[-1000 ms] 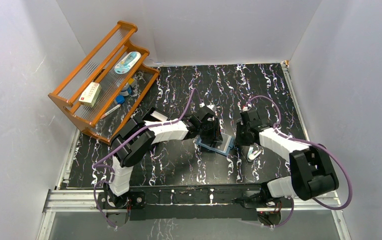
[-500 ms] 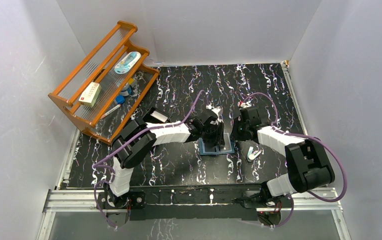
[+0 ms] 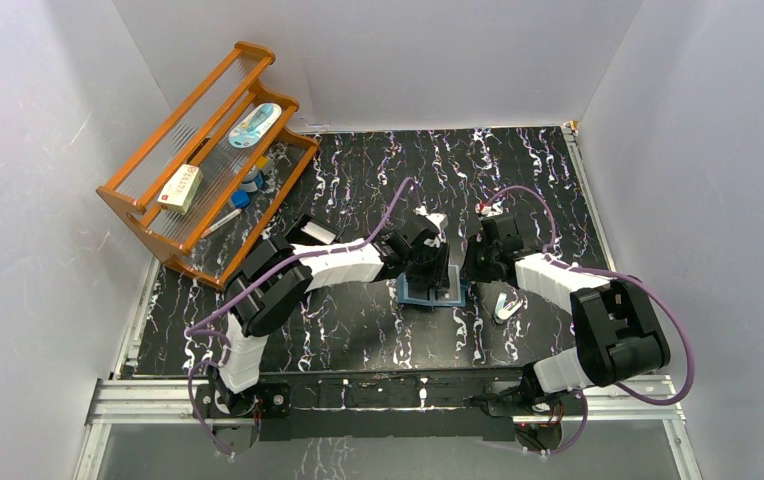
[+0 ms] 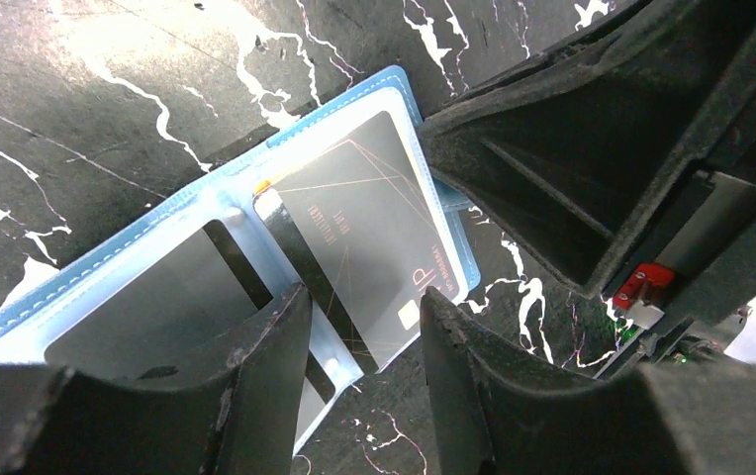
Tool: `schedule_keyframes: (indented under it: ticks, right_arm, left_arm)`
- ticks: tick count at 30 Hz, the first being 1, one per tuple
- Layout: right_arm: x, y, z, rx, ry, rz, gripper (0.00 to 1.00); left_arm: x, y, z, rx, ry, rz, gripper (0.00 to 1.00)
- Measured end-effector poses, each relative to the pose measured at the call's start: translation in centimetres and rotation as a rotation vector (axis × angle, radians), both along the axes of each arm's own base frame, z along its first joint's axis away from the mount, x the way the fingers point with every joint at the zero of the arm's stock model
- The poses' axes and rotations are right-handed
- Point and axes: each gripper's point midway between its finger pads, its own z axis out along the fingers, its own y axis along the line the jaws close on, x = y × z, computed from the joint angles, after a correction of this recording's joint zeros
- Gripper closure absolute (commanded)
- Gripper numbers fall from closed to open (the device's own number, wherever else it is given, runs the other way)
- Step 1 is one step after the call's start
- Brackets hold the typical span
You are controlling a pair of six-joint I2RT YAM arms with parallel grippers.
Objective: Put the credit cards into the card holder
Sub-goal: Insert the credit card into the card holder, then turn over the card slot in the card holder.
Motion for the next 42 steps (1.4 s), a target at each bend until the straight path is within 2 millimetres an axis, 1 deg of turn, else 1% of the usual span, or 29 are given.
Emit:
schedule_keyframes:
  ticks: [4,7,9,13,16,21,24,28,31,37,42]
  right_arm:
    - [-0.3,-0.2,0.1,-0.006,0.006,-0.002,0.69]
    - [-1.1,-0.6,0.2,-0.022,0.028,-0.007,0.65]
    - [-1.6,-0.9,0.4,-0.032,0.042,-0.011,0.63]
    - [-2.0,-1.1,1.4,-0.037,0.046,-0.016,0.64]
    - [-1.9,-1.0,2.3,-0.029,0.035,-0.021,0.64]
    - [-1.8,-0.5,3.0,0.001,0.027,-0.019,0.63]
    - [-1.9,-0.2,3.3,0.020,0.026,-0.014,0.62]
    - [-2.0,0.1,3.3,0.041,0.031,-0.012,0.61]
    - [-2.1,0.3,3.2,0.050,0.034,-0.010,0.61]
    - [-2.4,0.5,2.5,0.062,0.052,-0.002,0.61]
    - [-2.4,0.6,2.2,0.063,0.061,0.001,0.61]
  left_arm:
    - [-0.1,0.1,-0.1,-0.004,0.014,0.009,0.53]
    - [-0.2,0.3,-0.3,-0.027,0.051,0.029,0.49]
    - [-0.3,0.7,0.0,-0.039,0.071,0.043,0.47]
    - [-0.2,1.6,1.4,-0.057,0.079,0.075,0.46]
    - [0.0,2.9,2.5,-0.063,0.082,0.108,0.45]
    - [1.4,5.1,3.7,-0.056,0.065,0.173,0.40]
    - [2.0,6.2,3.4,-0.051,0.065,0.199,0.39]
    - [2.2,7.1,2.5,-0.055,0.095,0.210,0.38]
    - [2.4,7.3,2.4,-0.074,0.105,0.207,0.37]
    - [2.6,6.5,3.0,-0.121,0.102,0.182,0.37]
    - [2.4,6.2,2.0,-0.117,0.124,0.170,0.37]
